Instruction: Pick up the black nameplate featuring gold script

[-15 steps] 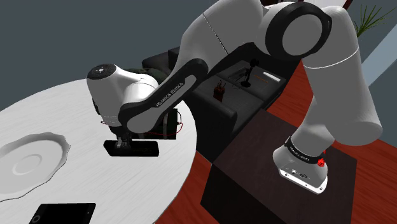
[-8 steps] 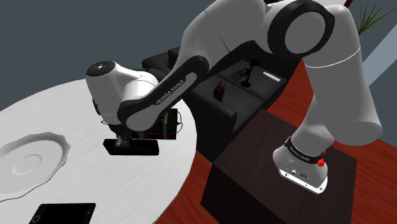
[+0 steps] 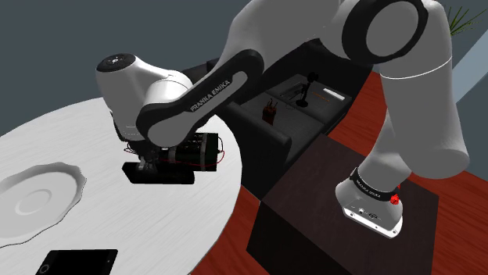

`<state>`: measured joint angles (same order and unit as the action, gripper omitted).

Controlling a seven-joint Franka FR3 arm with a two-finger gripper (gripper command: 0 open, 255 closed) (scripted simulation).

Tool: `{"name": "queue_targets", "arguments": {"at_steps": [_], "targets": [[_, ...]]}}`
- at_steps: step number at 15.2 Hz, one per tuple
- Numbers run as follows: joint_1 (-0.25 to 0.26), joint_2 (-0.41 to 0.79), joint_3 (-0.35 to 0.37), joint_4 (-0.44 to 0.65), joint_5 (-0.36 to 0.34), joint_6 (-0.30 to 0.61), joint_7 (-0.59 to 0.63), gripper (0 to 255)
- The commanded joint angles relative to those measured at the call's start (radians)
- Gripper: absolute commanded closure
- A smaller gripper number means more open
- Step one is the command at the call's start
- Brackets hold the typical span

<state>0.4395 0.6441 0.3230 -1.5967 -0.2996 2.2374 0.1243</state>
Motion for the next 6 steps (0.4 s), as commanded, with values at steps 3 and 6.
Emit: {"name": "queue_targets", "arguments": {"at_steps": [3,6], "targets": [[-0.004,-0.029,0.008,0.011,0.012,-0.038,-0.007,255],[-0.005,-0.037,0.011,0.014,0.015,-0.049,-0.010,255]]}}
